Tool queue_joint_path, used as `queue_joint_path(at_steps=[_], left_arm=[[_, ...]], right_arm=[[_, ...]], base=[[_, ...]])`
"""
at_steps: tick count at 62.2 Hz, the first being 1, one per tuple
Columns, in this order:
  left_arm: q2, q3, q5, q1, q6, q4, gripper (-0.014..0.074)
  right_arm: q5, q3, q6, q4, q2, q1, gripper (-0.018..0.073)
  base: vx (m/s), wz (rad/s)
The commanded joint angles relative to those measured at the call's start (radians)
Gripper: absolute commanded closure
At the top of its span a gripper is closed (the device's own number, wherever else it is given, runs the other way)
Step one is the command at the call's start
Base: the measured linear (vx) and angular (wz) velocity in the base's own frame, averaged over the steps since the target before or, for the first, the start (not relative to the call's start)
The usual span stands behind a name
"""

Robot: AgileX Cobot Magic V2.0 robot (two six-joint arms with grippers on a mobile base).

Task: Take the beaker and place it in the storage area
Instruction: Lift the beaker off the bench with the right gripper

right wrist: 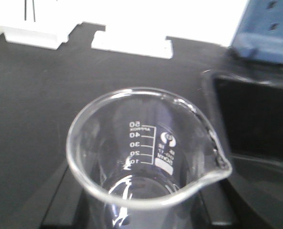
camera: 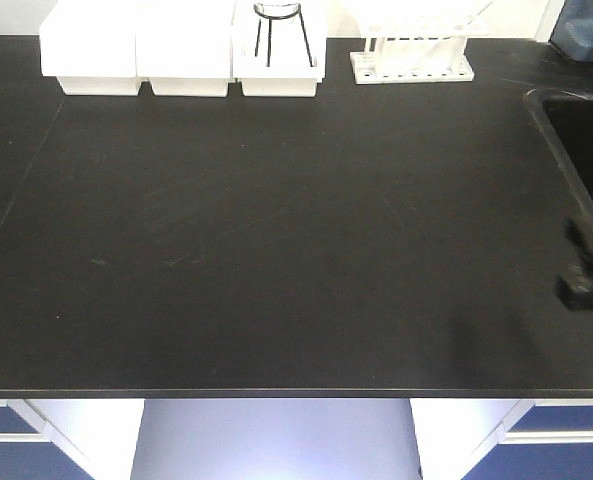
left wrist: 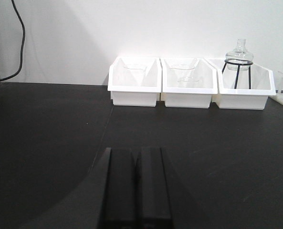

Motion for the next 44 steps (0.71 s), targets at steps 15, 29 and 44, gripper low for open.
queue_joint_path(at_steps=[15, 29, 44], left_arm=[[-0.019, 0.022, -0.085, -0.006, -0.006, -0.006, 0.0605], [-0.019, 0.022, -0.085, -0.006, -0.006, -0.006, 0.0605], [-0.019, 0.022, -0.085, -0.006, -0.006, -0.006, 0.0605]], right_arm=[[0.281, -0.027, 0.000, 0.035, -0.421, -0.003, 0.0563], [0.304, -0.027, 0.000, 0.034, -0.526, -0.003, 0.0563], [0.305, -0.027, 0.000, 0.034, -0.533, -0.003, 0.0563]], base=[[0.00, 0.00], [0.00, 0.00], [0.00, 0.00]])
